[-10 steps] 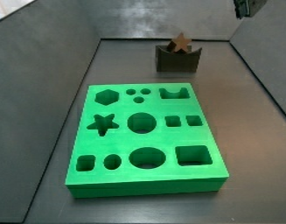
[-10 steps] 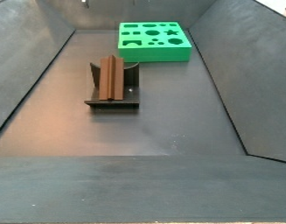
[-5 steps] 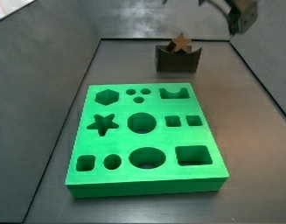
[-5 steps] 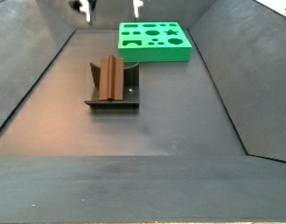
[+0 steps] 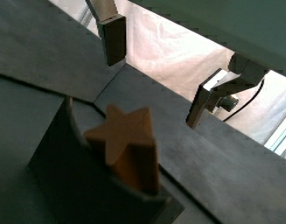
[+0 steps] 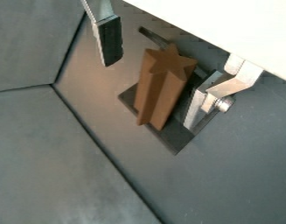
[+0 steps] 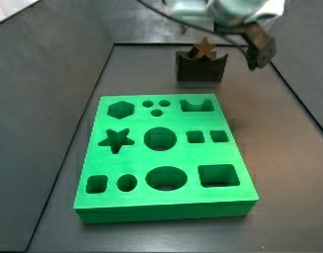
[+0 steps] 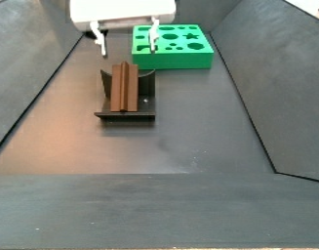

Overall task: Pick up the star object. Move up. Place the star object on the fixture. Regrasp the star object. Move to above the board. Insert the star object.
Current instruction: Regrasp the star object.

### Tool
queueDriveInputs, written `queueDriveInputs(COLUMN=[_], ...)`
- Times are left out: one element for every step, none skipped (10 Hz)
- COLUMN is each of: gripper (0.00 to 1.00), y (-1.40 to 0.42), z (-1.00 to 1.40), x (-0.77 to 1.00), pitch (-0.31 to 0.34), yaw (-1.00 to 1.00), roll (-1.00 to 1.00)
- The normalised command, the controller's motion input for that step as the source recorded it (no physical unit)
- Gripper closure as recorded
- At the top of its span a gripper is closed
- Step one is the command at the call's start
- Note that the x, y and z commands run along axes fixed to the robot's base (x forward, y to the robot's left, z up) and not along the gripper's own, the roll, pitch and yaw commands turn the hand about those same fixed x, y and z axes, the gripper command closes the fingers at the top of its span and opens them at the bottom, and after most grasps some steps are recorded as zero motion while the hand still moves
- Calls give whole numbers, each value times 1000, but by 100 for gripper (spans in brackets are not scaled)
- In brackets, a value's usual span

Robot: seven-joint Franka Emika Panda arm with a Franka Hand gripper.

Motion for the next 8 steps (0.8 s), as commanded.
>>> queueDriveInputs(gripper=[0,0,0,0,0,0,0,0], y=[33,27,19,9,6,5,-3,-9], z=[-1000,-981,-779,-630,-489,-302,-196,-169], x=[110,114,97,88,79,73,43,9], pitch=[-65,-61,-45,-36,-28,-15,3,-4], yaw=[18,11,0,-4,-3,-1,4,-4], roll=[66,63,62,65,65,65,56,60])
